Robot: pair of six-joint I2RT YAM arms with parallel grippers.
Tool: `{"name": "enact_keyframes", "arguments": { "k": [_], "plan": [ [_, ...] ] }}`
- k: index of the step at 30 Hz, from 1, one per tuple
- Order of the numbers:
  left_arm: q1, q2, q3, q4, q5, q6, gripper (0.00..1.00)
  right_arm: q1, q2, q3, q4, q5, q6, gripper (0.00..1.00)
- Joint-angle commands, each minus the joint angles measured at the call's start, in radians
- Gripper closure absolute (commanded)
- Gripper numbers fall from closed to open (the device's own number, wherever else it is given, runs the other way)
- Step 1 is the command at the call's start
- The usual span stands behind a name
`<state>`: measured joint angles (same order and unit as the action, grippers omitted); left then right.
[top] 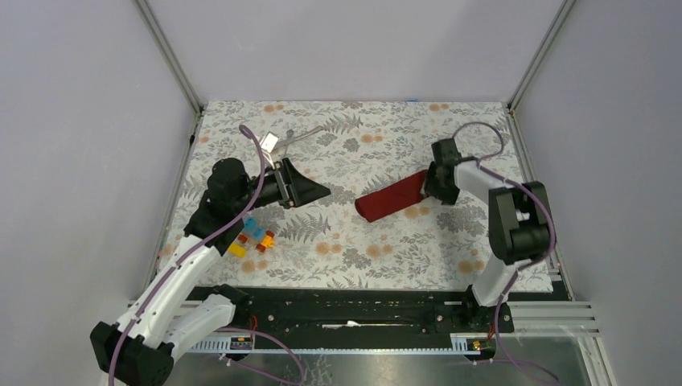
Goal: Fold the napkin into a case and place the utensils inside
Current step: Move the smaller rectangle folded napkin to the center of the board.
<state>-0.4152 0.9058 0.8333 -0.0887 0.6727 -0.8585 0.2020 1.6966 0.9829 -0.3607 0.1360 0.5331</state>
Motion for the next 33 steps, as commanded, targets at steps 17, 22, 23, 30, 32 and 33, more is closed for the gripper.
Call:
{"name": "enact_keyframes", "arguments": {
  "k": [17,22,23,30,32,33],
  "plan": [
    [0.000,-0.141,0.072,-0.352,0.073,0.174,0.40,0.433,0.266,0.577,-0.274,0.016,0.111,0.67],
    [0.000,-0.159,0.061,-0.352,0.074,0.160,0.40,0.461,0.280,0.475,-0.180,-0.008,0.099,0.73],
    [0.000,-0.159,0.061,-0.351,0.072,0.160,0.40,0.463,0.290,0.458,-0.165,-0.016,0.085,0.73],
    [0.000,-0.170,0.058,-0.344,0.069,0.161,0.40,0.469,0.196,0.222,-0.166,-0.020,0.041,0.73],
    [0.000,-0.170,0.053,-0.332,0.079,0.156,0.40,0.462,0.132,0.134,-0.235,0.046,0.051,0.69],
    [0.000,-0.168,0.051,-0.325,0.086,0.154,0.40,0.452,0.089,0.090,-0.318,0.092,0.069,0.67]
  ]
}}
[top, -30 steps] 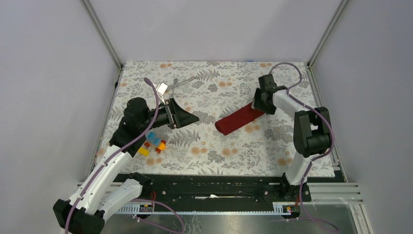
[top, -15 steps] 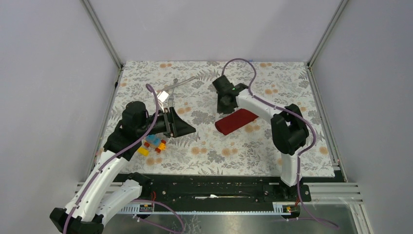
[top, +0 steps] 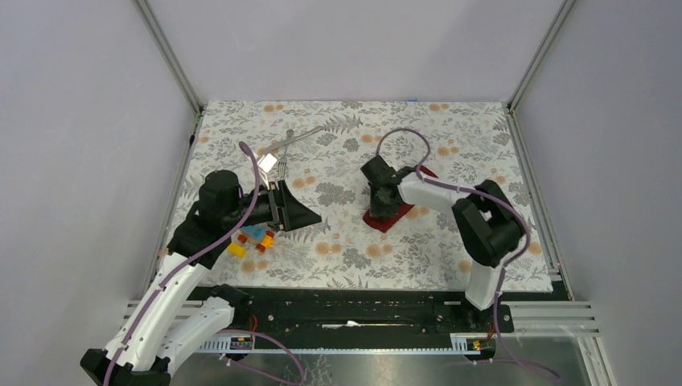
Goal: Fold the napkin into a case and place the utensils inside
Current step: Move the smaller rectangle folded napkin to the center of the board.
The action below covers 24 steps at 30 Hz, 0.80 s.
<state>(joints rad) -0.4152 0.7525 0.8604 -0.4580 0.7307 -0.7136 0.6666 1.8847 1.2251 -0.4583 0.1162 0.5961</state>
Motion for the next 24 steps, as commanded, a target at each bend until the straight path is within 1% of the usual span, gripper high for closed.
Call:
{"name": "enact_keyframes", "arguments": {
  "k": [1,2,4,5,7,8,10,13,15,17,19,21,23,24],
  "plan": [
    [0.000,-0.015,0.023,0.050,0.033,0.008,0.40,-0.021,-0.143,-0.193,-0.288,0.167,0.036,0.65],
    [0.000,-0.015,0.023,0.057,0.037,0.006,0.40,-0.024,-0.207,-0.228,-0.353,0.223,0.074,0.62],
    [0.000,-0.012,0.021,0.072,0.044,-0.001,0.40,-0.025,-0.352,-0.277,-0.430,0.285,0.111,0.50],
    [0.000,-0.009,0.018,0.083,0.049,-0.008,0.40,-0.025,-0.419,-0.282,-0.452,0.298,0.116,0.46],
    [0.000,0.000,0.011,0.109,0.065,-0.022,0.40,-0.024,-0.511,-0.267,-0.450,0.262,0.080,0.36],
    [0.000,0.003,0.006,0.122,0.073,-0.029,0.40,-0.025,-0.539,-0.259,-0.419,0.227,0.046,0.32],
    [0.000,0.008,0.000,0.140,0.082,-0.038,0.40,-0.025,-0.541,-0.245,-0.350,0.134,-0.037,0.27],
    [0.000,0.009,0.004,0.138,0.080,-0.034,0.40,-0.026,-0.442,-0.166,-0.370,0.097,-0.100,0.15],
    [0.000,-0.002,0.001,0.136,0.071,-0.035,0.40,-0.024,-0.371,-0.128,-0.379,0.113,-0.120,0.15],
    [0.000,-0.014,-0.006,0.137,0.064,-0.037,0.39,-0.022,-0.323,-0.101,-0.373,0.123,-0.128,0.17],
    [0.000,-0.020,-0.013,0.137,0.059,-0.038,0.40,-0.018,-0.272,-0.073,-0.376,0.132,-0.132,0.27],
    [0.000,-0.020,-0.018,0.136,0.062,-0.037,0.40,-0.009,-0.222,-0.054,-0.381,0.144,-0.140,0.32],
    [0.000,-0.021,-0.018,0.138,0.061,-0.037,0.40,-0.001,-0.174,-0.044,-0.385,0.165,-0.149,0.32],
    [0.000,-0.021,-0.017,0.141,0.062,-0.037,0.40,0.003,-0.152,-0.039,-0.385,0.169,-0.153,0.30]
  ]
}}
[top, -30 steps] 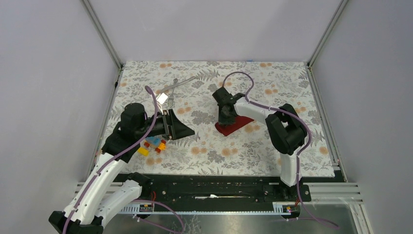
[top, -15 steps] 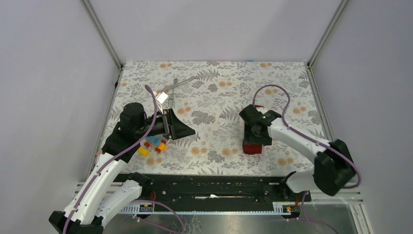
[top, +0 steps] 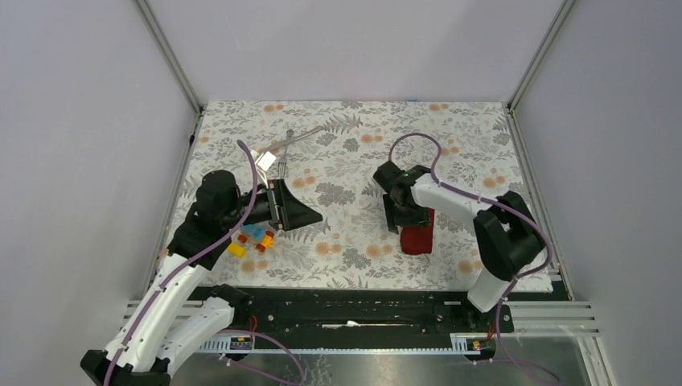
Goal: Fold the napkin into a case and place the utensils inside
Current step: Move the smaller rectangle folded napkin to the center of the board.
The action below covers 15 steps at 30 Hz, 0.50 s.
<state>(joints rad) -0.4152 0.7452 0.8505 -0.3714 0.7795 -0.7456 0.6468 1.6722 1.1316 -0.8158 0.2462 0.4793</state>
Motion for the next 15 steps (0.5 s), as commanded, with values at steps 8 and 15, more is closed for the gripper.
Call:
{"name": "enact_keyframes", "arguments": {
  "k": [8,15],
  "plan": [
    [0.000,-0.020,-0.005,0.065,0.022,-0.008,0.40,0.020,0.227,0.098,-0.180,0.339,0.036,0.23],
    [0.000,-0.027,-0.029,0.105,0.040,-0.033,0.40,-0.142,0.216,0.004,-0.222,0.494,0.053,0.36]
  ]
}}
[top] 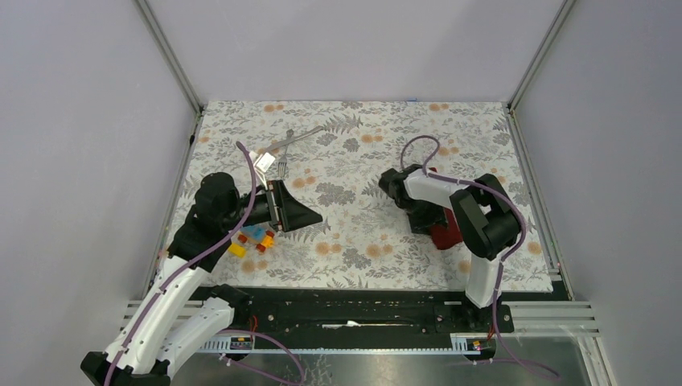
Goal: Fold the napkin into a case and place the utensils inside
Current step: Move the smaller rectangle folded napkin to the center of the board, then smooth out the smaller rectangle-folded napkin at the center of the board.
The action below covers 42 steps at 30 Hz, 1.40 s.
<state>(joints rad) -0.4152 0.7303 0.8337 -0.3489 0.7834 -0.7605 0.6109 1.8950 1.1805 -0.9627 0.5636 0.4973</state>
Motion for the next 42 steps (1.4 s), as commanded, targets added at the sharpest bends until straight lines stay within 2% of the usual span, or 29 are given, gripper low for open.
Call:
{"name": "enact_keyframes", "arguments": {
  "k": [1,6,10,14,17,19,22,25,32,37,42],
  "plan": [
    [0.000,-0.011,-0.012,0.083,0.040,-0.019,0.40,-0.140,-0.008,-0.056,-0.067,0.185,0.020,0.36],
    [0.000,-0.003,0.000,0.076,0.056,-0.012,0.40,-0.276,-0.020,-0.023,-0.033,0.286,-0.044,0.20],
    [0.000,-0.007,0.016,0.054,0.062,-0.005,0.40,-0.329,-0.031,0.002,-0.030,0.272,-0.098,0.13],
    [0.000,-0.020,0.010,0.049,0.055,-0.002,0.40,-0.288,-0.111,-0.019,-0.034,0.093,-0.107,0.13],
    [0.000,-0.017,-0.001,0.057,0.059,-0.003,0.40,-0.286,-0.246,-0.051,0.011,-0.115,-0.091,0.13],
    [0.000,-0.012,-0.005,0.065,0.061,-0.006,0.40,-0.293,-0.315,-0.044,0.028,-0.180,-0.064,0.14],
    [0.000,-0.005,0.001,0.068,0.064,-0.007,0.40,-0.344,-0.356,-0.017,0.002,-0.144,-0.033,0.21],
    [-0.001,-0.004,0.007,0.066,0.060,-0.005,0.39,-0.426,-0.347,-0.009,0.006,-0.069,-0.035,0.46],
    [0.000,-0.004,0.015,0.050,0.053,0.001,0.40,-0.491,-0.219,-0.023,0.050,0.109,-0.016,0.73],
    [0.000,-0.004,0.033,0.017,0.044,0.016,0.40,-0.551,-0.104,-0.102,0.169,0.110,-0.018,0.74],
    [0.000,-0.013,0.058,-0.017,0.032,0.023,0.40,-0.606,-0.068,-0.107,0.169,0.092,-0.009,0.76]
  ]
}}
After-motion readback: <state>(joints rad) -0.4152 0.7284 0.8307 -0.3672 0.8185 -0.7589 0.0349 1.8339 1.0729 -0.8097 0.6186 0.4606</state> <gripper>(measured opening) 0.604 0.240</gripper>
